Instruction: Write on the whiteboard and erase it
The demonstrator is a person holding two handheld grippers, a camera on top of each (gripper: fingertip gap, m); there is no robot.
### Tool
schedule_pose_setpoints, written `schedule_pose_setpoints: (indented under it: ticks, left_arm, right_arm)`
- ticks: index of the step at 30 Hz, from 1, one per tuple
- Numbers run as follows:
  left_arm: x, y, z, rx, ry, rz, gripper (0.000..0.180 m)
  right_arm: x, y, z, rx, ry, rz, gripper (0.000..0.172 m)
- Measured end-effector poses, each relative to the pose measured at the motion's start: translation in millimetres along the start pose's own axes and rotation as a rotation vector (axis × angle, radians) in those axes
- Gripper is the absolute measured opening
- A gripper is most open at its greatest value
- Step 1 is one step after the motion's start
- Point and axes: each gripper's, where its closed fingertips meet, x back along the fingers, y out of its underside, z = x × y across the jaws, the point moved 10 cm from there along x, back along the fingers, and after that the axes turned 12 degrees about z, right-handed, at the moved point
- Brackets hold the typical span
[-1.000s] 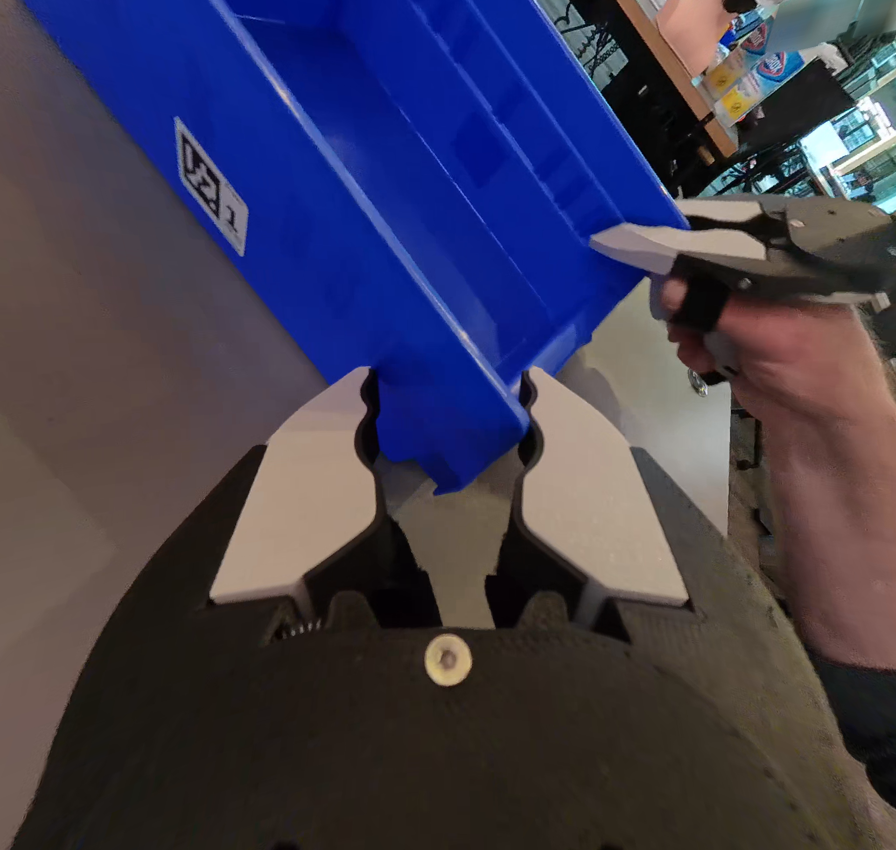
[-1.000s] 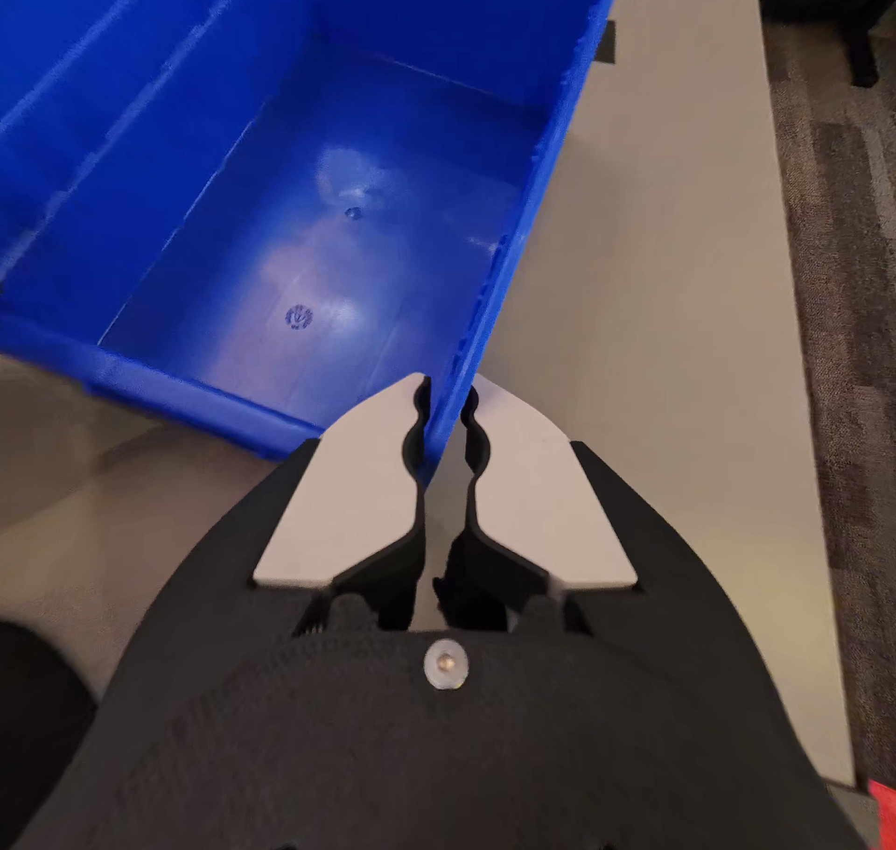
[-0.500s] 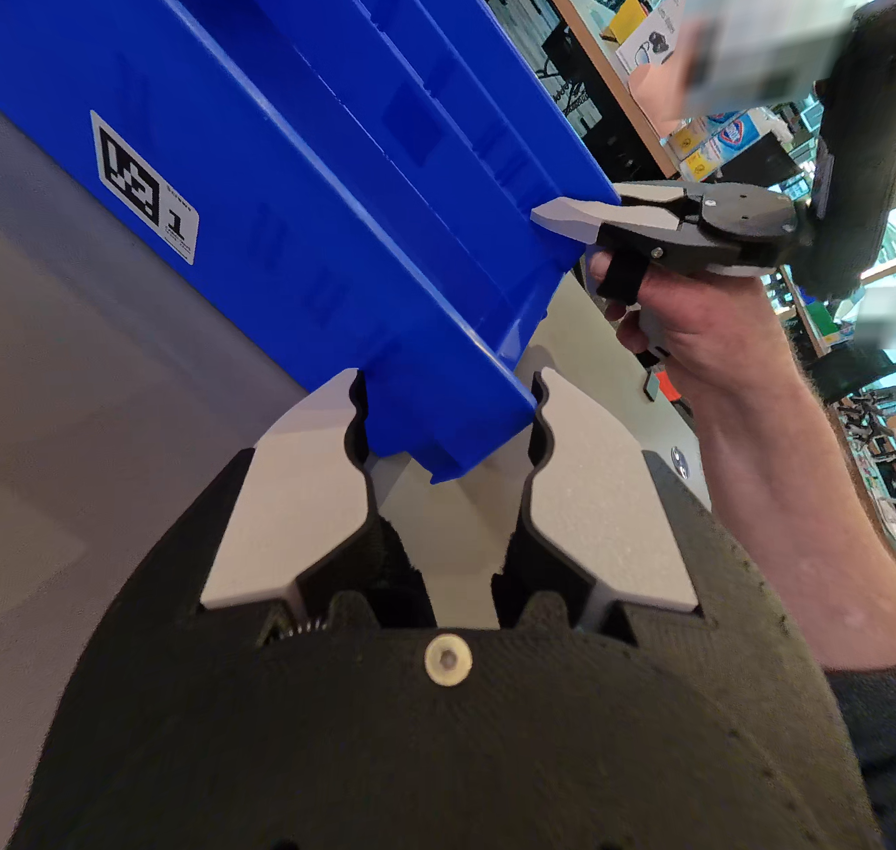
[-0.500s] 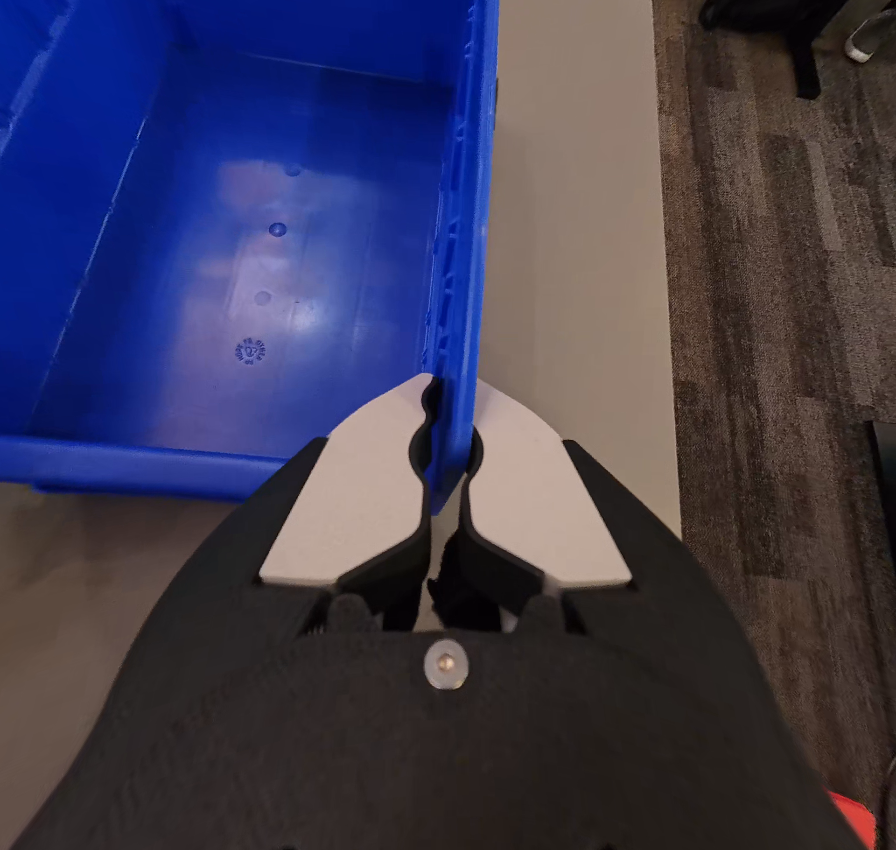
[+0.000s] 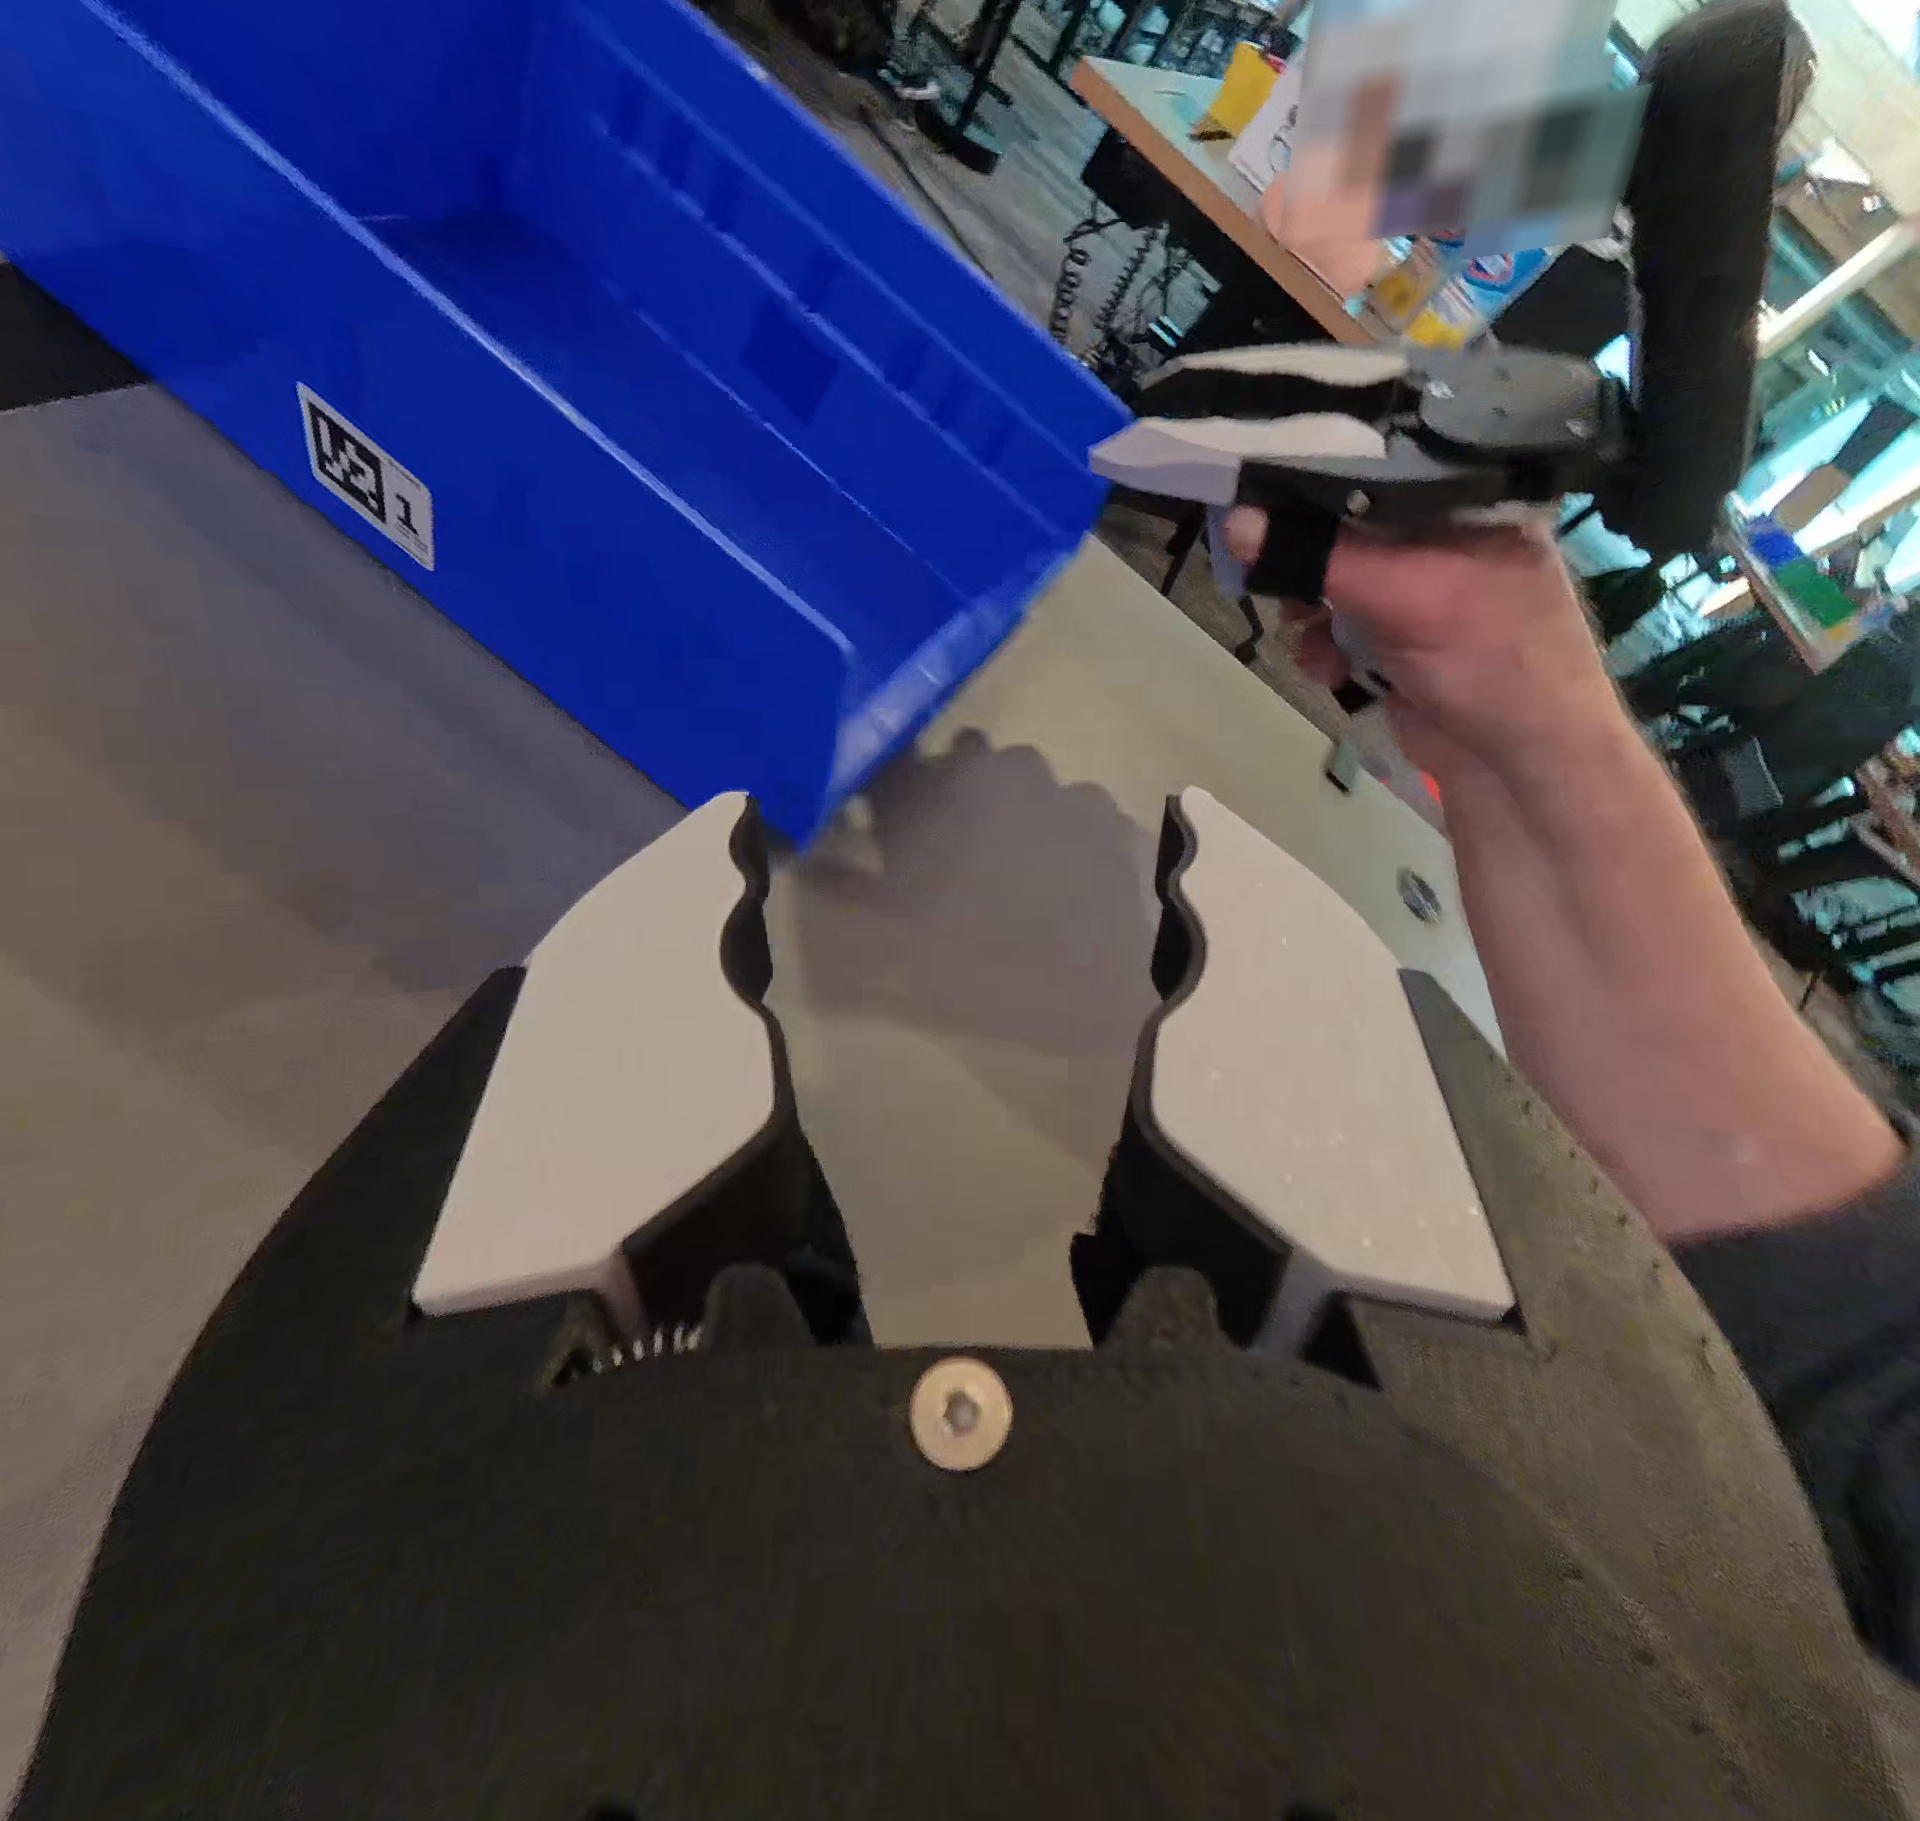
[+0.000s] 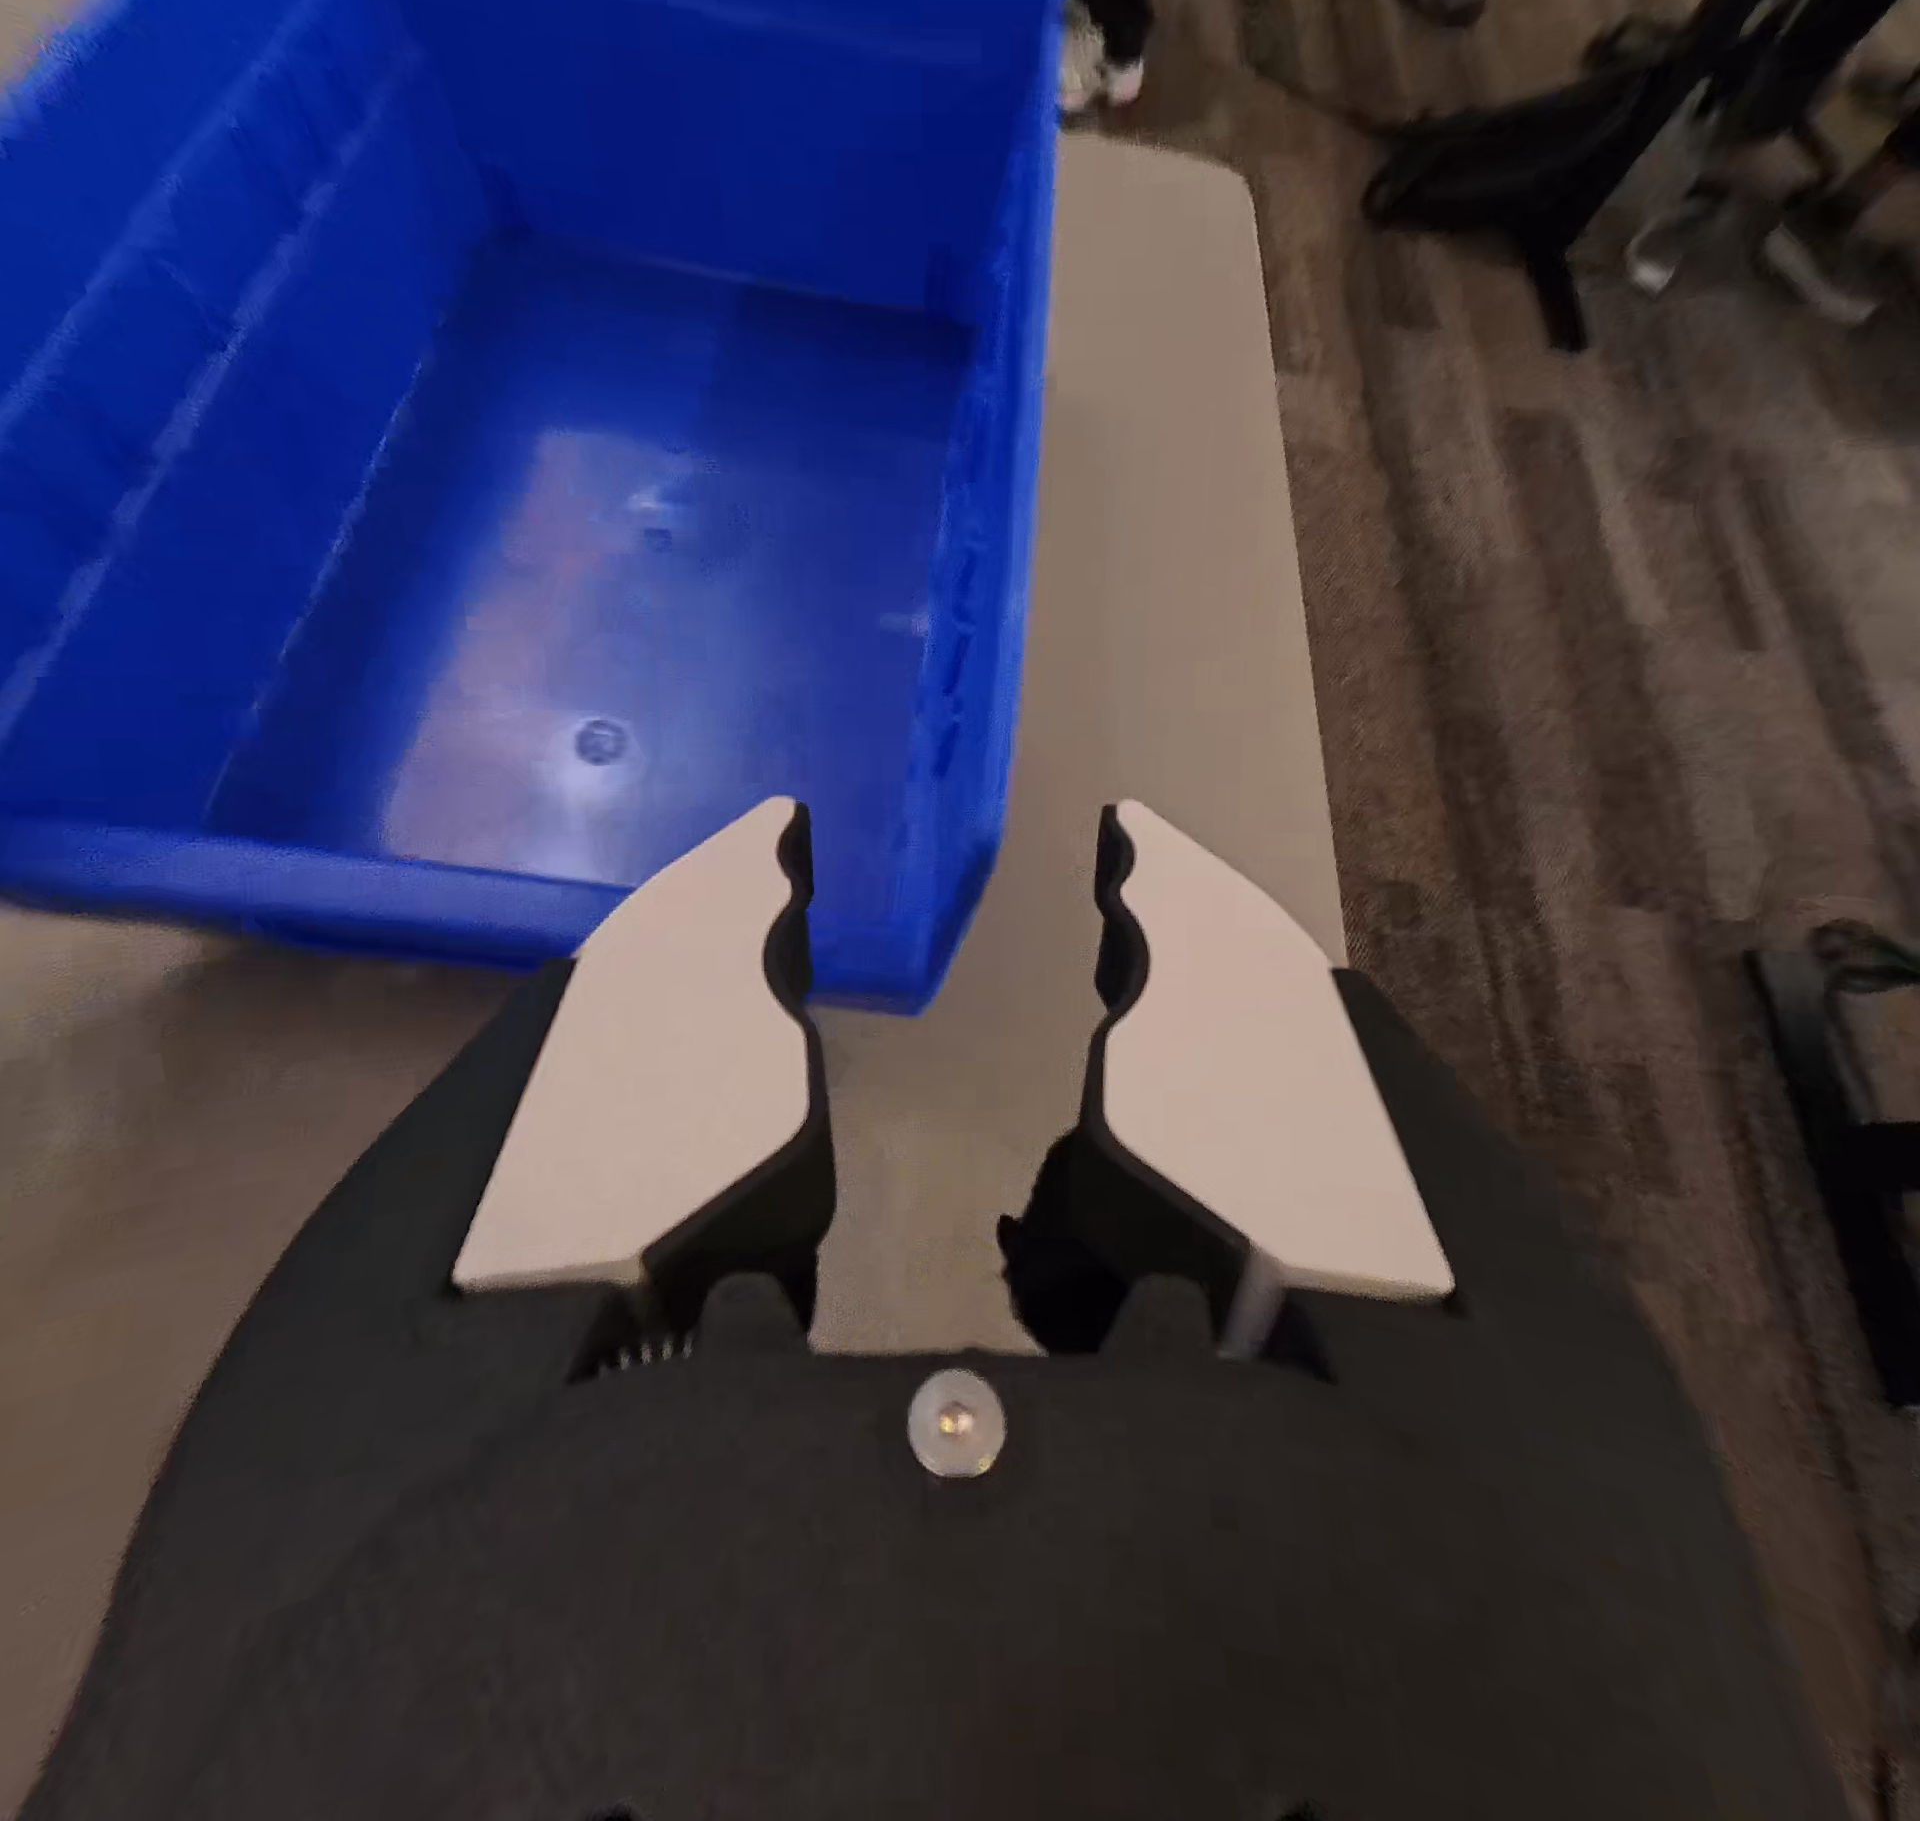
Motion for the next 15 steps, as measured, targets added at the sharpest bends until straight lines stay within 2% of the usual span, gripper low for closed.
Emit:
schedule_pose_setpoints:
  ticks: [2, 6, 10, 15]
  left_arm:
    - [45.8, 0.4, 18.8, -0.066, 0.018, 0.02, 0.073]
    - [156.5, 6.0, 36.2, -0.155, -0.093, 0.113, 0.075]
    - [272.5, 16.0, 34.3, -0.238, -0.379, 0.221, 0.077]
    - [396.5, 42.7, 22.2, -0.354, -0.836, 0.307, 0.077]
  right_arm:
    - [24.5, -16.2, -24.2, 0.084, -0.047, 0.049, 0.054]
    - [62.3, -50.7, -113.8, 0.225, -0.335, 0.159, 0.051]
    - [71.3, -67.0, -231.2, 0.334, -0.651, 0.182, 0.054]
    - [53.2, -75.8, -353.3, 0.431, -0.853, 0.178, 0.059]
